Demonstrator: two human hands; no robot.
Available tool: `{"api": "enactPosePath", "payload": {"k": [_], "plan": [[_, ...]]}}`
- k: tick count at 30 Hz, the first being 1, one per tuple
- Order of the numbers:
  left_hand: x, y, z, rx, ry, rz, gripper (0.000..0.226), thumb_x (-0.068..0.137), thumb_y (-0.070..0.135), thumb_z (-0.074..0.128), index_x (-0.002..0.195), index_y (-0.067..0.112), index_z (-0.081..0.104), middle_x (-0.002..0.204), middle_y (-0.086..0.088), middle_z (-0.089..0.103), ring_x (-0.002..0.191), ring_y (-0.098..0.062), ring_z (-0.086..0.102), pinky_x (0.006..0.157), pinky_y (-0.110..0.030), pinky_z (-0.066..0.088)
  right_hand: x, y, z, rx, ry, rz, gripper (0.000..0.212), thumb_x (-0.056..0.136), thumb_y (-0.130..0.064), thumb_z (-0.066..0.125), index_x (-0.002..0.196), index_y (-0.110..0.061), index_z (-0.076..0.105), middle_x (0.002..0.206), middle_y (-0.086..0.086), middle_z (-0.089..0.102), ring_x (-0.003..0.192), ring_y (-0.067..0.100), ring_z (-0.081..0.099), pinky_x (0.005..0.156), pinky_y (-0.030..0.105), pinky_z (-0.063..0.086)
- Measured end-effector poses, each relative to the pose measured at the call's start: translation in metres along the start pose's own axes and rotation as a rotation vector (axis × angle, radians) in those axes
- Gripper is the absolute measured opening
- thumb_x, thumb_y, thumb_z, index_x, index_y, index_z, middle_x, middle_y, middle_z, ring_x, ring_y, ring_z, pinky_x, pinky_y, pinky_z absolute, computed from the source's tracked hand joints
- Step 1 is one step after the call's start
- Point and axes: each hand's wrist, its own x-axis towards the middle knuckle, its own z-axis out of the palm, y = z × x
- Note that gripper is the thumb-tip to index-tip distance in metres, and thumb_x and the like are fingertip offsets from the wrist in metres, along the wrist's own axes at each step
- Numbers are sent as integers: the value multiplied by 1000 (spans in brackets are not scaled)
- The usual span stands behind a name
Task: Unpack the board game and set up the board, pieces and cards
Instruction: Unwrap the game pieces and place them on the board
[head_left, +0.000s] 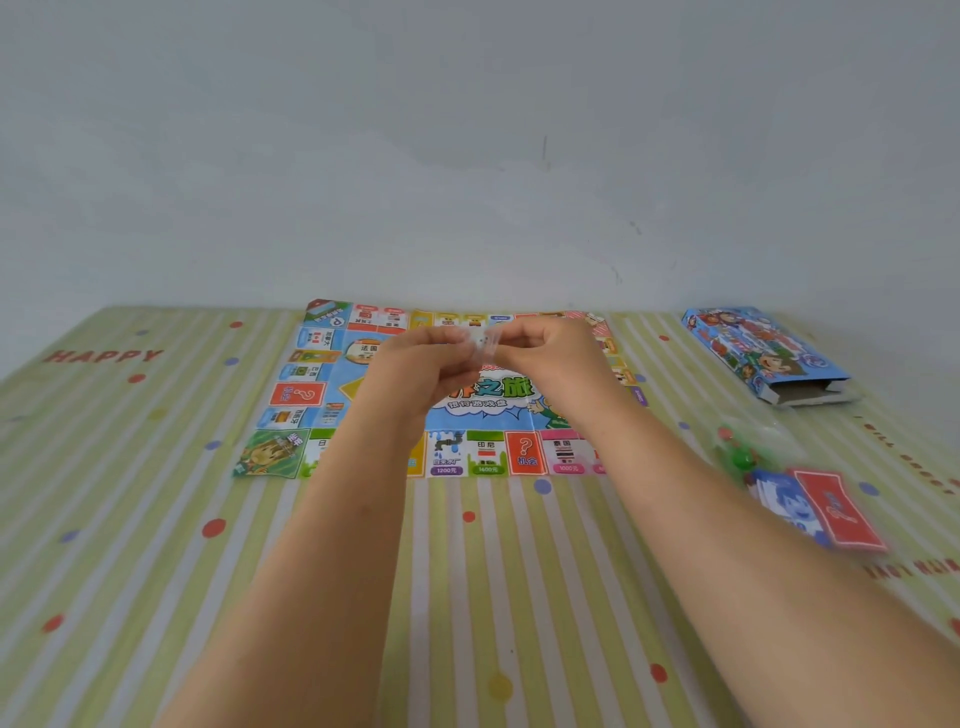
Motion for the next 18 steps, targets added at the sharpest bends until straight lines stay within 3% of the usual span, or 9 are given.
{"api": "enactPosePath", "payload": {"k": [6,9,15,18], "plan": [[-3,-1,-9,-37,-50,-40,11,92,-1,54,96,-1,64,83,-11,69,79,-19,66,78,-29,59,-1,-1,7,-43,-57,-4,25,79,-26,79,98,-11,75,90,-1,75,84,8,71,77,17,56],[-4,-5,-12,-34,-44,-64,14,93,3,53,100,-1,64,84,-12,67,77,-18,65,79,-30,58,-2,1,9,-85,-79,2,23,79,-29,78,96,-13,75,89,-3,75,84,6,70,76,13,54],[0,-8,-13,-1,76,-17,8,91,6,59,95,4,66,77,-8,63,69,-14,59,70,-25,57,-2,3,10,-163,-46,0,13,83,-23,75,93,-15,75,87,-6,73,82,4,68,75,16,51],[2,-10,-16,-11,152,11,4,89,6,62,91,7,66,77,-8,63,72,-17,59,74,-27,56,-2,2,11,-150,-14,-9,12,82,-26,75,91,-17,76,86,-9,73,80,-2,67,72,10,49]]}}
